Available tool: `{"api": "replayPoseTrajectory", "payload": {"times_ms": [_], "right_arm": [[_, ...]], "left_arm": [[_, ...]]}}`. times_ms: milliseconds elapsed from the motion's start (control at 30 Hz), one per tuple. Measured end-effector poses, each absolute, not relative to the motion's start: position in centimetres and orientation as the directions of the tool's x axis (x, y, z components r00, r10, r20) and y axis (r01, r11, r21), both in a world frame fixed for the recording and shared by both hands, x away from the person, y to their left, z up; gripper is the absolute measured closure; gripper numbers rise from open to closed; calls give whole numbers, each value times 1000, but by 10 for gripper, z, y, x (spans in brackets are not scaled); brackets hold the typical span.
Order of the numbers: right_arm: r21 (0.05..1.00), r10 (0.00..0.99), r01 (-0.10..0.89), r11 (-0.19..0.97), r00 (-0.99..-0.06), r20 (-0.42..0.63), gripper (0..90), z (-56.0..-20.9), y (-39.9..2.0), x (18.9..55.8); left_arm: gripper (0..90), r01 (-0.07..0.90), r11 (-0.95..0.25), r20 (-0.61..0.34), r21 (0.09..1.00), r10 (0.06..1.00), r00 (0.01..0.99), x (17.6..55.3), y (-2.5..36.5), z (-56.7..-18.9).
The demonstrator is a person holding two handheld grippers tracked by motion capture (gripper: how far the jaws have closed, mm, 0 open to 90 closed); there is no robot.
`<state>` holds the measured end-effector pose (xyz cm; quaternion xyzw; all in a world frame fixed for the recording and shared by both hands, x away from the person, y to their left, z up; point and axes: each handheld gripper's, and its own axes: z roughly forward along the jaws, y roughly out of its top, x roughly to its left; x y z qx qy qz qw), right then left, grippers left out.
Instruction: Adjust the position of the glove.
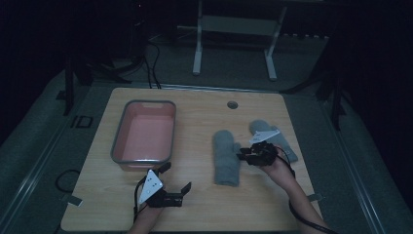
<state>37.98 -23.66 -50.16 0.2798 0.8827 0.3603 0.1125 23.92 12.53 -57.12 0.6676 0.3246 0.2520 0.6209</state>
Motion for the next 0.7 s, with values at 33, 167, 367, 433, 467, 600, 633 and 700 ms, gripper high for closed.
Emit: {"api": "replayPoseTrajectory", "payload": {"times_ms": [33, 167, 367, 433, 467, 600, 633, 700], "right_arm": [[703, 583, 417, 576, -812, 4, 659, -500, -240, 380], [724, 634, 433, 537, -774, -7, 594, -492, -264, 378], [750, 732, 467, 468, -680, -34, 514, -481, -292, 378], [753, 769, 481, 449, -638, -51, 480, -478, -300, 378], [752, 781, 491, 440, -623, -50, 475, -477, -304, 379], [744, 830, 541, 393, -557, -33, 479, -476, -320, 386], [744, 839, 552, 377, -544, -21, 490, -477, -324, 388], [742, 863, 571, 351, -505, -19, 497, -479, -331, 393]], "left_arm": [[5, 119, -20, -65, 993, 746, 663, 239, 125, -571], [5, 120, -20, -65, 993, 746, 662, 239, 125, -571], [5, 115, -18, -63, 993, 748, 661, 239, 125, -571], [5, 114, -18, -62, 993, 749, 660, 239, 124, -571], [5, 114, -17, -63, 993, 749, 660, 239, 124, -571], [5, 111, -19, -60, 994, 748, 661, 238, 125, -571], [5, 111, -19, -59, 994, 748, 661, 238, 125, -571], [5, 110, -20, -58, 994, 747, 662, 238, 124, -571]]}}
